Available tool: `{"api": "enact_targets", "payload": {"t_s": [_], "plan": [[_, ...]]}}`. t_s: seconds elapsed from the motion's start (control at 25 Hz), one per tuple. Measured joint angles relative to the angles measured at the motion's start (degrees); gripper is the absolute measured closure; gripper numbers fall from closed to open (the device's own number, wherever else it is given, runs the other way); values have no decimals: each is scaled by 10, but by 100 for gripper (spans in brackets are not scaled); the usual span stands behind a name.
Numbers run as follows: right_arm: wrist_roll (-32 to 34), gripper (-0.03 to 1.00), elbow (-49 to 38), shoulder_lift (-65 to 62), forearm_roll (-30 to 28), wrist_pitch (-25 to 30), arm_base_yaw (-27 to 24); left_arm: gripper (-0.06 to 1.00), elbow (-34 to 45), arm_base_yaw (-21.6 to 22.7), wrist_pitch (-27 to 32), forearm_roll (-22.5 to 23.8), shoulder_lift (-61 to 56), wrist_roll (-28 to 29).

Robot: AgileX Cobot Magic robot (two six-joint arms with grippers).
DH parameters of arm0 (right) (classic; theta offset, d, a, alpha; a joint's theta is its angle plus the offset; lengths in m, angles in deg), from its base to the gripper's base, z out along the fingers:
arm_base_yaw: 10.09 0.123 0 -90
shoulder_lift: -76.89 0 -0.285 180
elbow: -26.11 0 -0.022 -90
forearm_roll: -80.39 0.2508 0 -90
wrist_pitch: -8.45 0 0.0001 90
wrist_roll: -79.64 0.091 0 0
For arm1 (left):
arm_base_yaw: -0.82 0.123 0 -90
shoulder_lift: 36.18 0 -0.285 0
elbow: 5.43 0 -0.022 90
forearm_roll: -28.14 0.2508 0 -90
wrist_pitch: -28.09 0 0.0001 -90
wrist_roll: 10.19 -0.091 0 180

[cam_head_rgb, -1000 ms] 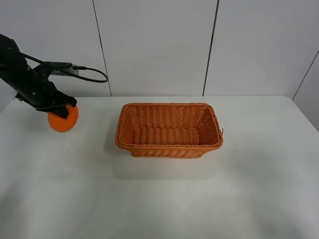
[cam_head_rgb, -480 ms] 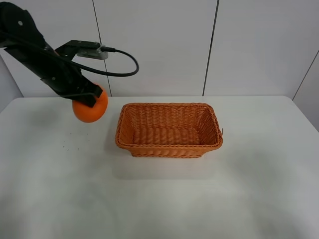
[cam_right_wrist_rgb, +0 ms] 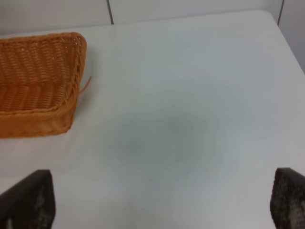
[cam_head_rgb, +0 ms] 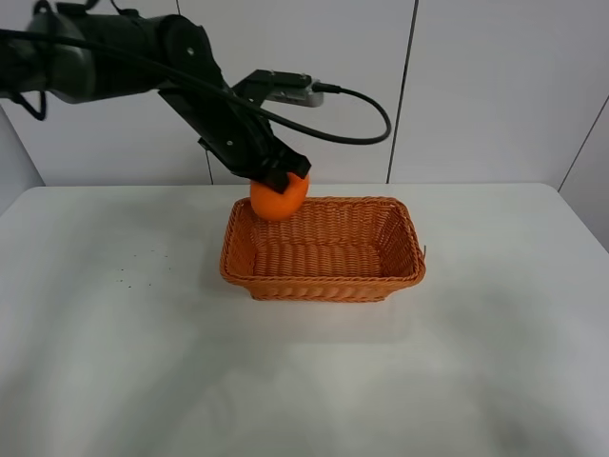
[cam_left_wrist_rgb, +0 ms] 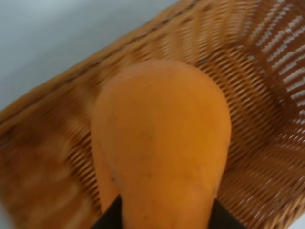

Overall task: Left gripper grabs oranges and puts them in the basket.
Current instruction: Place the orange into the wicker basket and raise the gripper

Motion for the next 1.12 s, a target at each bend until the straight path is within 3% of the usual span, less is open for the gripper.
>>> {"api": "enact_targets", "payload": {"t_s": [0.36, 0.8, 1.12], "plan": [[0, 27, 0, 0, 0, 0, 0, 71, -91, -60, 12, 0, 121, 6], [0, 27, 0, 0, 0, 0, 0, 71, -113, -62, -2, -6, 175, 6], [0, 27, 0, 0, 0, 0, 0, 71, -115, -62, 12, 49, 202, 6]]}}
